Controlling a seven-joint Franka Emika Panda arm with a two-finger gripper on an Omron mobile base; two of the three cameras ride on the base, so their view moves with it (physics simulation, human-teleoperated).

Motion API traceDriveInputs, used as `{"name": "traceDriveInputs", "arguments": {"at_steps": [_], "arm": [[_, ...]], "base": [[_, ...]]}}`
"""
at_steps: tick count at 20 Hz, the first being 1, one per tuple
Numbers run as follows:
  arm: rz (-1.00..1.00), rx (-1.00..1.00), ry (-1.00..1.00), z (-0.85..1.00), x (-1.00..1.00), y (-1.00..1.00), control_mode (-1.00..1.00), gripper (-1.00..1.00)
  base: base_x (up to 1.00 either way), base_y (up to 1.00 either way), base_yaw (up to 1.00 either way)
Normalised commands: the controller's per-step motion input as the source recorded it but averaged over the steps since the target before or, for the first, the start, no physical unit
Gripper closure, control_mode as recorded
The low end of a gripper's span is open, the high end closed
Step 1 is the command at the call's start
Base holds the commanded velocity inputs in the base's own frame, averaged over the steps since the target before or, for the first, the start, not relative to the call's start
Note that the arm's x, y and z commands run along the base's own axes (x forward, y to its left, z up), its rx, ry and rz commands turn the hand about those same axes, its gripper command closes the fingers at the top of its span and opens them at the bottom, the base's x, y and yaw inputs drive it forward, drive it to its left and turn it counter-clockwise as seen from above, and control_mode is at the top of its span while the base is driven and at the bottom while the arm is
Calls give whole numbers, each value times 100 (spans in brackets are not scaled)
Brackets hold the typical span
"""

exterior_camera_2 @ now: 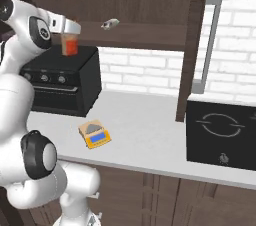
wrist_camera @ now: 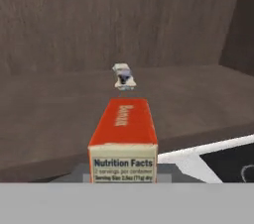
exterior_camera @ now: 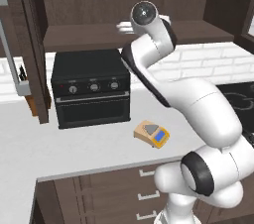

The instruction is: Pick the boxed food and place it on the digital scale for weighing, and close the cabinet.

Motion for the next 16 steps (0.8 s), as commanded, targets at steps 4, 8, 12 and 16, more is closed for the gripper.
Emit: {"name": "traceDriveInputs", "arguments": {"at_steps": [4,8,12,16], "arm": [[63,0,13,-11,-8,-17,-100,100],[68,0,8,-37,-34,-4,-100,100],[66,-2,10,-59,-38,0,-100,100],[64,-3,14,-65,-24,1,-100,100]], "base": [[0,0,0],[0,0,0],[0,0,0],[0,0,0]]}}
